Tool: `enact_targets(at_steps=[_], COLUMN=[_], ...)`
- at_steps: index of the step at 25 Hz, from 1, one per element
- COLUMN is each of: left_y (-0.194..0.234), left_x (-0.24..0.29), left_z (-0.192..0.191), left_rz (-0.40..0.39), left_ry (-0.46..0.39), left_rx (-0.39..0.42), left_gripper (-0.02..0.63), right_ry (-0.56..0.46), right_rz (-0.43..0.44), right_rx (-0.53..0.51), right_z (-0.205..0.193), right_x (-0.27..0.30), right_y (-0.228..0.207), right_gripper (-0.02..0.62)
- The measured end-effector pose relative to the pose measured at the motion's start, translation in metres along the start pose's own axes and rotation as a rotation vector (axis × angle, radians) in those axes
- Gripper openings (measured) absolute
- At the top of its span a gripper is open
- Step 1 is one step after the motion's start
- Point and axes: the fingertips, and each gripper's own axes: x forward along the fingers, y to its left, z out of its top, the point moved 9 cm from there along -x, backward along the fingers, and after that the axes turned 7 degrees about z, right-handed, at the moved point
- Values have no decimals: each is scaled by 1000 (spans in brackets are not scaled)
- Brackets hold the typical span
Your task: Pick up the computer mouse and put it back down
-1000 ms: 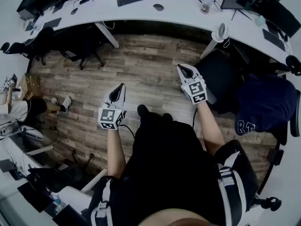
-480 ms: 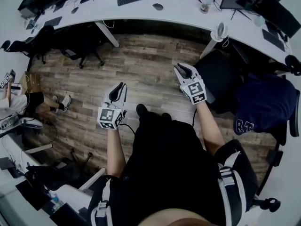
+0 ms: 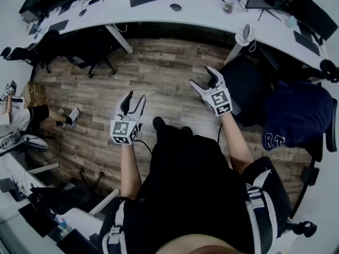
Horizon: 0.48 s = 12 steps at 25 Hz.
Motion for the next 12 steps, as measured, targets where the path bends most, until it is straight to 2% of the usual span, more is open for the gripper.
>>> enact_targets(at_steps=[3, 12], left_y=[-2, -11], left_x=[2, 4], left_z=[-1, -7], left_rz=[1, 6], left_ry=[8, 33], left_rx=[4, 6], left_gripper=[237, 272], right_ry=[0, -3], right_rz=[39, 35], right_rx=[-15, -9], right_z=[0, -8], right_x=[0, -7], right_y=[3, -3], right_gripper=[399, 403])
